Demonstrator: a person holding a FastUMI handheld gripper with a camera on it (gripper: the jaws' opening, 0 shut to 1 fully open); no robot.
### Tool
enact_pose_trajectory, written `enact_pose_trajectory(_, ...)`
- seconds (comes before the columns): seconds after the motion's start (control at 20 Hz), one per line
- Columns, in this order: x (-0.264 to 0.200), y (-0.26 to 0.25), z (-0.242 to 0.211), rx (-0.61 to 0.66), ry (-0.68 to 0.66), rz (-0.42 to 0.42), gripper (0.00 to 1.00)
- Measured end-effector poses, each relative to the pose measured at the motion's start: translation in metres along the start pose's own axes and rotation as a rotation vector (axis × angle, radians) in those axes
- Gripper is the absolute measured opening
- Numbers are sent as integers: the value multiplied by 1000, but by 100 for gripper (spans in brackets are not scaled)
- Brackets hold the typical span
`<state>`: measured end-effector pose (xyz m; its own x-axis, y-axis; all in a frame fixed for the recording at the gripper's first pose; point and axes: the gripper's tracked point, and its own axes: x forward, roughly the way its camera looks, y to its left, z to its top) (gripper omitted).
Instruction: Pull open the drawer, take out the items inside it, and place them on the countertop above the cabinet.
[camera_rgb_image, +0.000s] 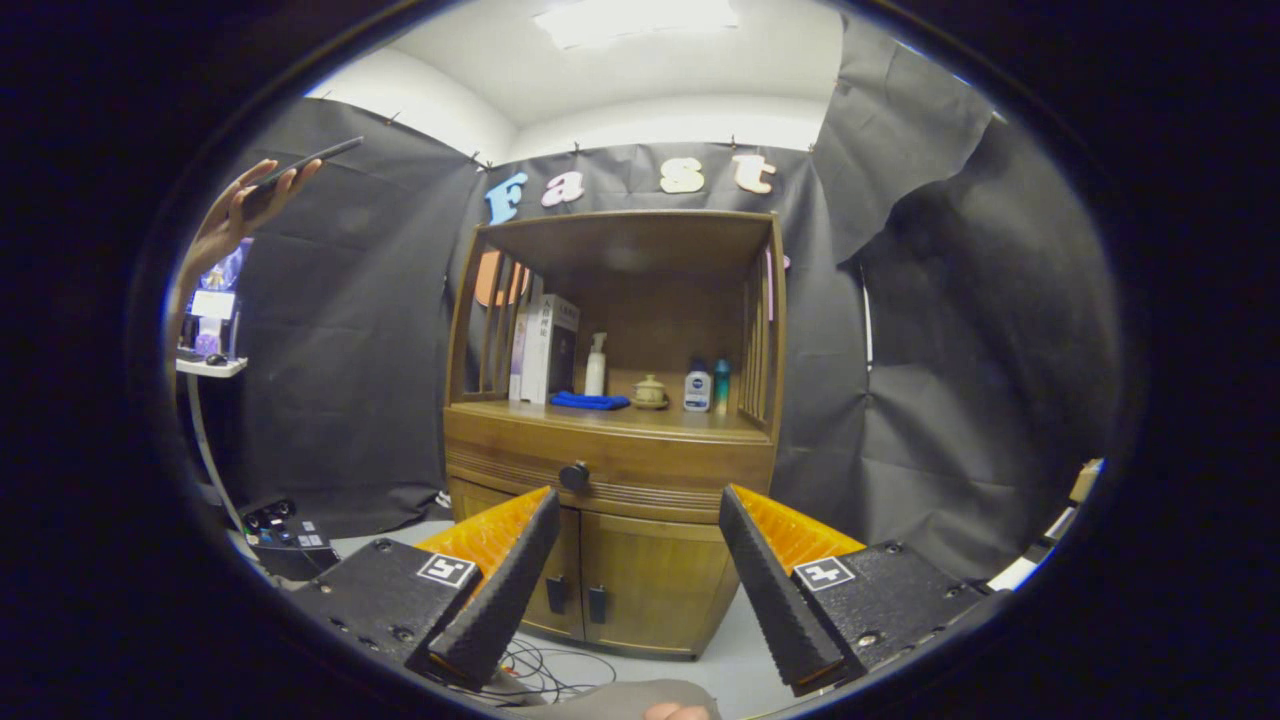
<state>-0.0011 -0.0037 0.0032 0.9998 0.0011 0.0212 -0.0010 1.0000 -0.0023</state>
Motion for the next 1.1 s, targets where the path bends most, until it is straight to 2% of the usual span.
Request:
enact_pose_trajectory(0.8, 1, 1, -2, -4, 6, -4, 100)
enact_pose_trajectory(1.1, 20, 0, 2, 0, -12, -22, 100)
